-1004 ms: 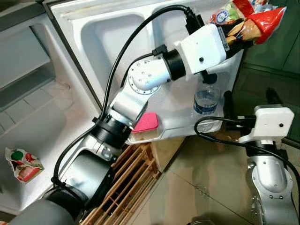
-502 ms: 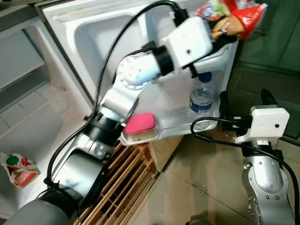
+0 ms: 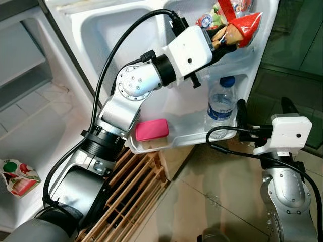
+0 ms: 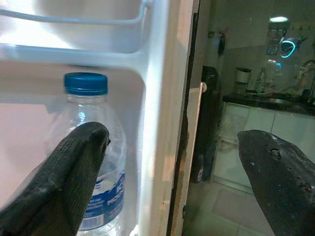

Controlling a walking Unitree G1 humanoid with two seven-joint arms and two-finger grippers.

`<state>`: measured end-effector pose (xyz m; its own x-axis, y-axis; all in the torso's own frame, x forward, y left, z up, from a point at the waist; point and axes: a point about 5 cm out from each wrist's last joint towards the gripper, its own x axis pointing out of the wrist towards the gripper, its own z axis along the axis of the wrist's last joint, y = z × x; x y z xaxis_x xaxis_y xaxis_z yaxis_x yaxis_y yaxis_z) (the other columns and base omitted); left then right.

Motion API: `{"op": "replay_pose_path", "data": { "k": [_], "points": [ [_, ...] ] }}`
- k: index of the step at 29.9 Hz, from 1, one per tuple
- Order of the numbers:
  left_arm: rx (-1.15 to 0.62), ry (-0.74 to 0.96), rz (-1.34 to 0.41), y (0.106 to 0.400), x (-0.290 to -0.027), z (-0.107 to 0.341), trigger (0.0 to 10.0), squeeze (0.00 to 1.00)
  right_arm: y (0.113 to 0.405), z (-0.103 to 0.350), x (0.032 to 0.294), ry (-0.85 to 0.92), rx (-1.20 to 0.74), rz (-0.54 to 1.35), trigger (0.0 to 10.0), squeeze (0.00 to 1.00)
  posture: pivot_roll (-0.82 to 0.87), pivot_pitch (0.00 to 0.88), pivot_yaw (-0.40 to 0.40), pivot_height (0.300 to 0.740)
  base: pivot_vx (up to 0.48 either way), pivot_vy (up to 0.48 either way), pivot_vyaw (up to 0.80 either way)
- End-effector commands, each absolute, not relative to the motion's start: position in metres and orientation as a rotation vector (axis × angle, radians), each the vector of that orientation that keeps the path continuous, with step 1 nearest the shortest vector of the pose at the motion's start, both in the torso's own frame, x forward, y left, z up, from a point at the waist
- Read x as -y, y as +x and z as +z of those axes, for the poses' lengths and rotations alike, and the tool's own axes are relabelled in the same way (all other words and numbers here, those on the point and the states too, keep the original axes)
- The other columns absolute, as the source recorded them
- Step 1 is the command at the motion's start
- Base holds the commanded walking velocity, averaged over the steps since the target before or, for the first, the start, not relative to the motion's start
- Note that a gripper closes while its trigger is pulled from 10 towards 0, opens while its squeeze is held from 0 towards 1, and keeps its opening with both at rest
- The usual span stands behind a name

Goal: Restocking fridge

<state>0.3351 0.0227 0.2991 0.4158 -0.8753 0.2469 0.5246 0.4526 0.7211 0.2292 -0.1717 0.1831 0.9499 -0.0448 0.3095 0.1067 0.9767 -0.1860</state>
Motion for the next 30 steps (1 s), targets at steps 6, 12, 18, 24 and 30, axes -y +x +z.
{"op": "replay_pose_path", "data": {
  "k": [6,12,18,24,30],
  "points": [
    [0.6,0.703,-0.901,0.351,-0.028,0.299,10.0,0.0,0.231,0.179,0.168,-0.178,0.287,-0.058,10.0,0.01,-0.28,0.044,0.171,0.74,0.0,0.0,0.0],
    [0.574,0.764,-0.895,0.36,-0.024,0.301,10.0,1.0,0.233,0.179,0.166,-0.173,0.288,-0.051,10.0,0.0,-0.29,0.025,0.17,0.74,0.0,0.0,0.0],
    [0.503,0.782,-0.874,0.367,-0.025,0.304,10.0,1.0,0.234,0.179,0.164,-0.168,0.289,-0.043,10.0,0.0,-0.29,0.015,0.168,0.74,0.0,0.0,0.0],
    [0.505,0.847,-0.862,0.368,-0.033,0.314,10.0,1.0,0.236,0.179,0.163,-0.167,0.291,-0.037,10.0,0.01,-0.29,0.004,0.165,0.74,0.0,0.0,0.0],
    [0.485,0.915,-0.819,0.37,-0.055,0.328,10.0,1.0,0.236,0.178,0.164,-0.166,0.287,-0.032,10.0,0.01,-0.28,0.0,0.155,0.74,0.0,0.0,0.0]
  ]
}}
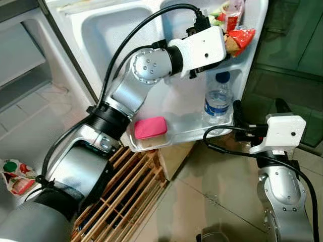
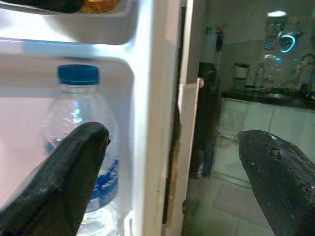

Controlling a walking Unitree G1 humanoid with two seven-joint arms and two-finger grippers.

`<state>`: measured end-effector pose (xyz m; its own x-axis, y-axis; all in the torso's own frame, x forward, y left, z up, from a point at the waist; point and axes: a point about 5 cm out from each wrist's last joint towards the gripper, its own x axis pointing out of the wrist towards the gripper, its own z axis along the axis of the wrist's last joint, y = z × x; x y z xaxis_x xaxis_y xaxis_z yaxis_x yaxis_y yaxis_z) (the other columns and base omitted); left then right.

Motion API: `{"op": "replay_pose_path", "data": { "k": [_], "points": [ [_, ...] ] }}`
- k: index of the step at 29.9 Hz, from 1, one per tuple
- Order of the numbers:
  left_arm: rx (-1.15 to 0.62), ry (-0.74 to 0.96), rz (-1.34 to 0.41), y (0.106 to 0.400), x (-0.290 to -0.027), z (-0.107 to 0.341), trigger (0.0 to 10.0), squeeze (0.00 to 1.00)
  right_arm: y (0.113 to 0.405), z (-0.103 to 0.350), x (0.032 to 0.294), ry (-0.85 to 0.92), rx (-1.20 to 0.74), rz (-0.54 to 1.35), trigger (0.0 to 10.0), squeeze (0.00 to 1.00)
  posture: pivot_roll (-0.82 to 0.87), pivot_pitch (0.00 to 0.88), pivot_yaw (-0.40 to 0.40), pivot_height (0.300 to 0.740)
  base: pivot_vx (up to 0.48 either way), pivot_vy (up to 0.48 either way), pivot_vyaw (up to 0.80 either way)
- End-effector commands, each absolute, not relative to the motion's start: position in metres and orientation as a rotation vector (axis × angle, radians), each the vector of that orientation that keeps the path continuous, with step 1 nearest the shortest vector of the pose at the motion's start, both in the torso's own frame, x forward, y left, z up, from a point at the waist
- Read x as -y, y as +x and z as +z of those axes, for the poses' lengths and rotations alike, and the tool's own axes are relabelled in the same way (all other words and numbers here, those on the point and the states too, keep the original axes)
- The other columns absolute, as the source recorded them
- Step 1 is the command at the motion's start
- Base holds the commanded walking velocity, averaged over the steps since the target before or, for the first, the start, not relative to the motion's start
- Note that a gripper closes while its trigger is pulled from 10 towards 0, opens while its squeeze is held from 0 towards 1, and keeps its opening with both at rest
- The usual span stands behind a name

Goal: Restocking fridge

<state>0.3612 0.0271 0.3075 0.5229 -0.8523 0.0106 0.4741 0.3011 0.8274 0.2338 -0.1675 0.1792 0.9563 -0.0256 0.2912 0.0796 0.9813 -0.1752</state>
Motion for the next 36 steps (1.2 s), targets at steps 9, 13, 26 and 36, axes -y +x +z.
{"op": "replay_pose_path", "data": {
  "k": [9,13,26,36],
  "points": [
    [0.477,0.919,-0.754,0.37,-0.087,0.358,10.0,1.0,0.236,0.177,0.165,-0.168,0.279,-0.019,10.0,0.01,-0.27,0.0,0.139,0.74,0.0,0.0,0.0],
    [0.458,0.913,-0.748,0.369,-0.096,0.362,10.0,1.0,0.236,0.176,0.164,-0.168,0.277,-0.013,10.0,0.01,-0.27,0.0,0.137,0.74,0.0,0.0,0.0],
    [0.223,0.522,-0.882,0.356,-0.087,0.323,10.0,0.62,0.235,0.175,0.166,-0.176,0.265,0.001,10.0,0.0,-0.27,0.006,0.122,0.74,0.0,0.0,0.0],
    [0.294,0.361,-0.738,0.359,-0.1,0.344,10.0,1.0,0.236,0.176,0.167,-0.175,0.265,0.006,10.0,0.01,-0.26,0.008,0.116,0.74,0.0,0.0,0.0]
  ]
}}
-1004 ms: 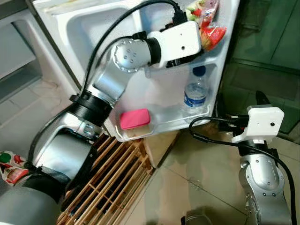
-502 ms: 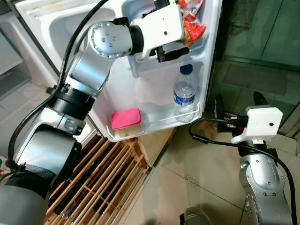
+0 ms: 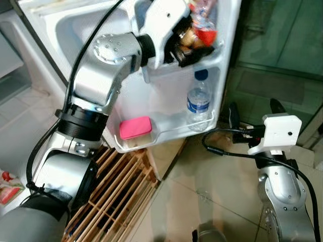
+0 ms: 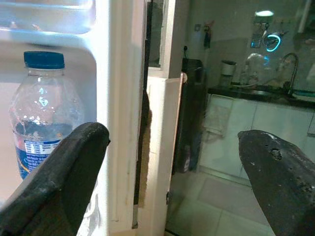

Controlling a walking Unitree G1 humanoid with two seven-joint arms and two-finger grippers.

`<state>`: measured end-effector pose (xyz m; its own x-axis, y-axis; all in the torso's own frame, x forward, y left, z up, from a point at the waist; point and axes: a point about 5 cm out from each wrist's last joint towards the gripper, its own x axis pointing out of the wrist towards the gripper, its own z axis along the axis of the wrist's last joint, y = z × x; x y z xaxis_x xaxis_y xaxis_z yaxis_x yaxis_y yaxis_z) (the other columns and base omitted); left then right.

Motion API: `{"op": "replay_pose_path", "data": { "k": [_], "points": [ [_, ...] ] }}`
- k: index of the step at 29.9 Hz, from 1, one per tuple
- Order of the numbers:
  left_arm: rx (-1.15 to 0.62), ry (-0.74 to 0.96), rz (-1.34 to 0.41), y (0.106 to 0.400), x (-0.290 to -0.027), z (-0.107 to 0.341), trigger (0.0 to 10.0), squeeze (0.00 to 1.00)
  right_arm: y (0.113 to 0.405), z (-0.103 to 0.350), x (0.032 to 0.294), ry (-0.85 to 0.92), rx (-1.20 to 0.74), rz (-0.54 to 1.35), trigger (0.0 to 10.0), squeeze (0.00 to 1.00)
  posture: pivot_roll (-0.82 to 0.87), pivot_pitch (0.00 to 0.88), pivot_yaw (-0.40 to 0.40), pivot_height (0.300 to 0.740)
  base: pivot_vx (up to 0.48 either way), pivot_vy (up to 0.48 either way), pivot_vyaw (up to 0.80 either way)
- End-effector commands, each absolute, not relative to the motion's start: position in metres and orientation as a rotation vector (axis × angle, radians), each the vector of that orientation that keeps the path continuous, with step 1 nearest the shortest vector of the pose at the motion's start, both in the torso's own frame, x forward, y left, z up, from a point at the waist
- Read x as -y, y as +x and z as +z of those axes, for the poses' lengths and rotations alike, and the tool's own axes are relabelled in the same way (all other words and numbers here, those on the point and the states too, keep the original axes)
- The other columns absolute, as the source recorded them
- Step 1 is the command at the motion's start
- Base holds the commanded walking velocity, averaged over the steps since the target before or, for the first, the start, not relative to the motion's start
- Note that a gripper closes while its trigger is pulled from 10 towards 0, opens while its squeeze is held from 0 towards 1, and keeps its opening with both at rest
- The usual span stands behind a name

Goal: Restocking fridge

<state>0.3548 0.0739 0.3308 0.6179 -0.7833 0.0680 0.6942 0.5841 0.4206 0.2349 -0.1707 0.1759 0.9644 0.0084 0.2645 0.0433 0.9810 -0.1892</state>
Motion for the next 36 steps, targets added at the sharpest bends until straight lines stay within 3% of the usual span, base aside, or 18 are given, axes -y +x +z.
{"op": "replay_pose_path", "data": {
  "k": [1,10,14,15,20,26,31,32,36],
  "points": [
    [0.295,0.362,-0.735,0.357,-0.101,0.345,10.0,1.0,0.236,0.177,0.166,-0.174,0.266,0.007,10.0,0.0,-0.26,0.01,0.116,0.74,0.0,0.0,0.0],
    [0.268,0.331,-0.768,0.35,-0.1,0.344,10.0,1.0,0.237,0.177,0.166,-0.174,0.264,0.013,10.0,0.0,-0.26,0.01,0.113,0.74,0.0,0.0,0.0],
    [0.228,0.223,-0.788,0.348,-0.092,0.332,10.0,1.0,0.237,0.177,0.166,-0.173,0.265,0.015,10.0,0.0,-0.26,0.012,0.116,0.74,0.0,0.0,0.0],
    [0.217,0.14,-0.775,0.349,-0.089,0.326,10.0,0.0,0.237,0.177,0.165,-0.172,0.264,0.014,10.0,0.01,-0.26,0.012,0.116,0.74,0.0,0.0,0.0],
    [0.165,-0.05,-0.711,0.351,-0.082,0.297,10.0,0.0,0.238,0.176,0.163,-0.168,0.266,0.014,10.0,0.01,-0.26,0.016,0.125,0.74,0.0,0.0,0.0],
    [0.266,-0.271,-0.543,0.351,-0.095,0.302,10.0,0.0,0.237,0.177,0.163,-0.168,0.267,0.013,10.0,0.01,-0.26,0.018,0.128,0.74,0.0,0.0,0.0],
    [0.341,-0.334,-0.496,0.346,-0.1,0.314,10.0,0.0,0.237,0.177,0.163,-0.17,0.27,0.013,10.0,0.0,-0.26,0.021,0.125,0.74,0.0,0.0,0.0],
    [0.422,-0.37,-0.461,0.341,-0.106,0.327,10.0,0.0,0.237,0.178,0.163,-0.172,0.272,0.015,10.0,0.01,-0.26,0.022,0.122,0.74,0.0,0.0,0.0],
    [0.446,-0.324,-0.459,0.336,-0.103,0.328,10.0,0.0,0.238,0.178,0.162,-0.171,0.272,0.023,10.0,0.0,-0.25,0.02,0.12,0.74,0.0,0.0,0.0]
  ]
}}
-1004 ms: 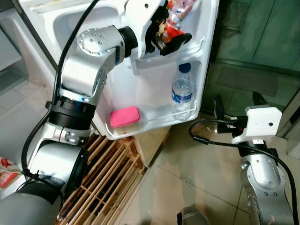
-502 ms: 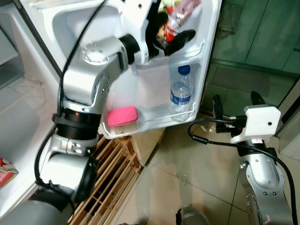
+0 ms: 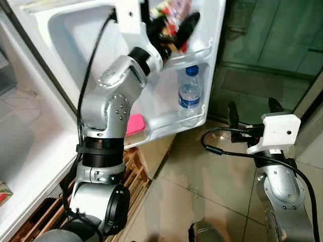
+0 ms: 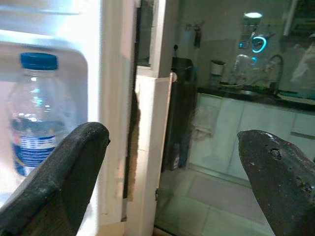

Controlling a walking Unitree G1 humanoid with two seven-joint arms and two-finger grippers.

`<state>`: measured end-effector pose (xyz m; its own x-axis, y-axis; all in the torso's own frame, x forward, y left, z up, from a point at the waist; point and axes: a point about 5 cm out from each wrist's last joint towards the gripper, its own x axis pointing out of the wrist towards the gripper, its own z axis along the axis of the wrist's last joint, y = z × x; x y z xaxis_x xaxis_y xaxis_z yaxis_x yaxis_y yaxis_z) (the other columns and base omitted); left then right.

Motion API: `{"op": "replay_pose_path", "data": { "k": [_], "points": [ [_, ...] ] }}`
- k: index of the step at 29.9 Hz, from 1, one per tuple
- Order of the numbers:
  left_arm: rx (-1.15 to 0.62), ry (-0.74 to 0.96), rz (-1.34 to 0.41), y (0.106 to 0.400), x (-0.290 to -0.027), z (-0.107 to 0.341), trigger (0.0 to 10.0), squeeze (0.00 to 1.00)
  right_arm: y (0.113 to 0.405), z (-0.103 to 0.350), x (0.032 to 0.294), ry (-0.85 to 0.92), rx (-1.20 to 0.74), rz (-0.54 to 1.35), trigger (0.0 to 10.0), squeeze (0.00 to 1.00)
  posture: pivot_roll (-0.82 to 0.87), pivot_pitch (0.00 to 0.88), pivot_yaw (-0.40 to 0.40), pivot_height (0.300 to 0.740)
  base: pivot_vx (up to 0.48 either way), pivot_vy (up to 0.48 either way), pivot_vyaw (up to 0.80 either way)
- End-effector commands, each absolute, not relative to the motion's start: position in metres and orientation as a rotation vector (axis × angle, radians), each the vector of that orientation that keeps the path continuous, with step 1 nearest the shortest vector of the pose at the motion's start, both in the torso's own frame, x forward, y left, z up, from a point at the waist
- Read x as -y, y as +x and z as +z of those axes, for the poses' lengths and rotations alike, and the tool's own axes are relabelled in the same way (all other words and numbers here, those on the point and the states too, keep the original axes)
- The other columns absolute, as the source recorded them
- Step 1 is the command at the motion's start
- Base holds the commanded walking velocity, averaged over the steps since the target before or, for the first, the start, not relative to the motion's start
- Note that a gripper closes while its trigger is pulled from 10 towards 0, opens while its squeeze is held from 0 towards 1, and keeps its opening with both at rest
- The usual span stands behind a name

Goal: Restocking fridge

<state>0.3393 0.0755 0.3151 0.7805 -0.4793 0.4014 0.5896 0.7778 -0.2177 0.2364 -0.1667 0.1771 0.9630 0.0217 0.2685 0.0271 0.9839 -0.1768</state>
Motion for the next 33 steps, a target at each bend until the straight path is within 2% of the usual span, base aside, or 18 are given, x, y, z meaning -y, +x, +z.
{"op": "replay_pose_path", "data": {
  "k": [1,2,3,4,6,9,11,13,14,16,20,23,25,31,33],
  "points": [
    [0.429,-0.306,-0.452,0.337,-0.101,0.324,10.0,0.0,0.239,0.178,0.161,-0.17,0.272,0.026,10.0,0.01,-0.25,0.02,0.12,0.74,0.0,0.0,0.0],
    [0.418,-0.296,-0.445,0.337,-0.1,0.321,10.0,0.0,0.239,0.178,0.161,-0.17,0.272,0.027,10.0,0.0,-0.25,0.02,0.12,0.74,0.0,0.0,0.0],
    [0.368,-0.179,-0.468,0.338,-0.092,0.313,10.0,0.0,0.239,0.178,0.161,-0.169,0.273,0.029,10.0,0.01,-0.25,0.022,0.12,0.74,0.0,0.0,0.0],
    [0.368,-0.179,-0.468,0.338,-0.092,0.313,10.0,0.0,0.239,0.178,0.161,-0.169,0.273,0.029,10.0,0.01,-0.25,0.022,0.12,0.74,0.0,0.0,0.0],
    [0.183,0.205,-0.546,0.339,-0.07,0.28,10.0,0.0,0.24,0.178,0.16,-0.168,0.273,0.032,10.0,0.01,-0.25,0.023,0.118,0.74,0.0,0.0,0.0],
    [0.066,0.402,-0.661,0.329,-0.061,0.255,10.0,0.0,0.24,0.178,0.16,-0.167,0.272,0.033,10.0,0.0,-0.25,0.024,0.118,0.74,0.0,0.0,0.0],
    [0.124,0.387,-0.668,0.328,-0.062,0.265,10.0,0.0,0.24,0.178,0.16,-0.168,0.272,0.034,10.0,0.01,-0.25,0.024,0.118,0.74,0.0,0.0,0.0],
    [0.122,0.359,-0.691,0.327,-0.061,0.269,10.0,0.0,0.24,0.178,0.16,-0.168,0.271,0.034,10.0,0.01,-0.25,0.024,0.118,0.74,0.0,0.0,0.0],
    [0.088,0.271,-0.732,0.325,-0.057,0.269,10.0,0.0,0.24,0.178,0.16,-0.168,0.271,0.035,10.0,0.01,-0.25,0.024,0.118,0.74,0.0,0.0,0.0],
    [0.096,0.279,-0.729,0.325,-0.059,0.269,10.0,0.0,0.24,0.178,0.159,-0.169,0.272,0.036,10.0,0.01,-0.25,0.024,0.119,0.74,0.0,0.0,0.0],
    [0.111,0.189,-0.756,0.326,-0.063,0.284,10.0,0.0,0.239,0.178,0.16,-0.169,0.274,0.034,10.0,0.01,-0.25,0.024,0.118,0.74,0.0,0.0,0.0],
    [0.235,0.098,-0.732,0.325,-0.074,0.312,10.0,0.0,0.239,0.178,0.161,-0.17,0.274,0.03,10.0,0.0,-0.25,0.025,0.119,0.74,0.0,0.0,0.0],
    [0.282,0.113,-0.741,0.321,-0.077,0.319,10.0,0.0,0.238,0.178,0.161,-0.171,0.274,0.029,10.0,0.01,-0.25,0.024,0.119,0.74,0.0,0.0,0.0],
    [0.328,0.092,-0.844,0.306,-0.078,0.322,10.0,0.0,0.238,0.178,0.162,-0.171,0.273,0.025,10.0,0.0,-0.24,0.024,0.116,0.74,0.0,0.0,0.0],
    [0.302,0.0,-0.994,0.29,-0.086,0.316,10.0,0.0,0.237,0.178,0.166,-0.171,0.27,0.015,10.0,0.0,-0.24,0.026,0.118,0.74,0.0,0.0,0.0]
  ]
}}
